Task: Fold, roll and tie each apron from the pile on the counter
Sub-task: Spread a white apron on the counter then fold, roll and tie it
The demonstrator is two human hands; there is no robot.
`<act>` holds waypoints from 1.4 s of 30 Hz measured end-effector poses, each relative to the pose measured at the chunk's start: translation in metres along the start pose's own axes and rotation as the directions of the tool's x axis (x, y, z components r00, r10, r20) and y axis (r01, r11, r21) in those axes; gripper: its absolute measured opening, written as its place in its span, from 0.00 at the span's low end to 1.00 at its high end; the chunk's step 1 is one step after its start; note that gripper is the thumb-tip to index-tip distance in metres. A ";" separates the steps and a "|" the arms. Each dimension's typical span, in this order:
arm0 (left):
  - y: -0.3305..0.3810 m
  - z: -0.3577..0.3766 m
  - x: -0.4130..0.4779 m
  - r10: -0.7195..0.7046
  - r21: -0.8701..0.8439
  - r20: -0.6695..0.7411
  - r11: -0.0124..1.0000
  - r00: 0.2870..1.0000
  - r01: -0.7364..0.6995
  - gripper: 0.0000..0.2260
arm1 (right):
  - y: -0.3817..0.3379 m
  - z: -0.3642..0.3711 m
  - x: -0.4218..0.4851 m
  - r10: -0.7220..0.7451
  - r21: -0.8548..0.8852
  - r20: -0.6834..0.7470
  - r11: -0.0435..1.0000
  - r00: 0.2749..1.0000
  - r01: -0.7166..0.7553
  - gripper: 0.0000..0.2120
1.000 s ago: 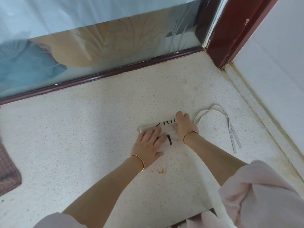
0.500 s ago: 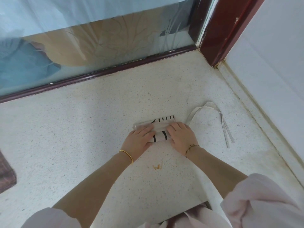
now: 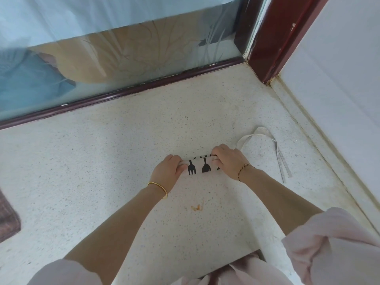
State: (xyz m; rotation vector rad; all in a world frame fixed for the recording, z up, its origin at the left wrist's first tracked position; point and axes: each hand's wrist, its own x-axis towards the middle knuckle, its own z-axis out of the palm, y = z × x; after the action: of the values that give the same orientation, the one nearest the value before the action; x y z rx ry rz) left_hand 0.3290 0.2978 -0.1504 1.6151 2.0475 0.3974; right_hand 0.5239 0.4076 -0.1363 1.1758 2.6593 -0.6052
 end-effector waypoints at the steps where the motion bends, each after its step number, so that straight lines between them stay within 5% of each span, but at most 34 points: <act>1: 0.001 0.000 0.002 -0.036 -0.025 -0.004 0.999 0.999 0.036 0.10 | 0.001 -0.001 0.003 0.016 0.024 0.021 1.000 1.000 -0.016 0.10; 8: 0.007 0.003 0.010 -0.106 0.079 -0.061 0.991 0.992 0.111 0.14 | -0.012 -0.012 0.021 0.235 0.142 0.105 0.958 0.966 -0.249 0.08; 12: 0.010 0.000 0.017 0.125 0.497 -0.167 0.867 0.978 -0.026 0.13 | -0.021 -0.017 0.036 0.342 0.086 0.175 0.929 0.923 -0.360 0.11; 15: 0.026 0.007 0.019 0.376 0.543 0.021 0.773 0.926 -0.327 0.14 | -0.024 -0.020 0.045 0.404 0.039 0.225 0.905 0.887 -0.423 0.12; 20: 0.049 0.012 0.024 0.283 0.599 0.271 0.699 0.920 -0.391 0.20 | -0.019 -0.027 0.044 0.461 0.078 0.256 0.866 0.850 -0.493 0.15; 22: 0.057 0.006 0.035 0.245 0.640 0.317 0.658 0.916 -0.397 0.19 | -0.017 -0.025 0.036 0.436 0.076 0.191 0.886 0.879 -0.456 0.15; 25: 0.069 0.001 0.047 0.174 0.667 0.388 0.625 0.905 -0.406 0.15 | -0.004 -0.019 0.011 0.381 0.121 -0.125 0.922 0.916 -0.367 0.14; 28: 0.076 -0.004 0.053 0.120 0.700 0.411 0.594 0.904 -0.397 0.10 | 0.010 -0.018 -0.020 0.478 0.387 -0.371 0.859 0.796 -0.335 0.10; 30: 0.083 -0.010 0.056 0.058 0.691 0.368 0.651 0.928 -0.315 0.09 | 0.013 -0.017 -0.037 0.523 0.508 -0.325 0.799 0.788 -0.321 0.09; 34: 0.098 -0.015 0.043 -0.042 0.448 0.200 0.893 0.979 -0.053 0.06 | 0.008 -0.017 -0.052 0.496 0.757 0.007 0.564 0.868 -0.329 0.04; 37: 0.107 -0.012 0.018 -0.121 0.069 0.141 0.991 0.983 0.112 0.10 | -0.005 -0.024 -0.055 0.393 0.917 0.246 0.203 0.886 -0.344 0.08; 39: 0.112 -0.012 0.005 -0.162 -0.245 0.150 0.950 0.975 0.195 0.11 | -0.009 -0.029 -0.059 0.292 0.956 0.283 -0.003 0.914 -0.295 0.10; 42: 0.120 -0.018 -0.006 -0.167 -0.506 0.177 0.830 0.970 0.236 0.10 | -0.008 -0.036 -0.070 0.175 0.973 0.230 -0.058 0.957 -0.223 0.10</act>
State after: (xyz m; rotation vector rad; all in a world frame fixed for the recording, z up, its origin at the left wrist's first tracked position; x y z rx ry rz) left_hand 0.4184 0.3235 -0.0719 1.0529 1.7827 0.6887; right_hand 0.5655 0.3716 -0.0802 1.6275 1.4530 -2.7360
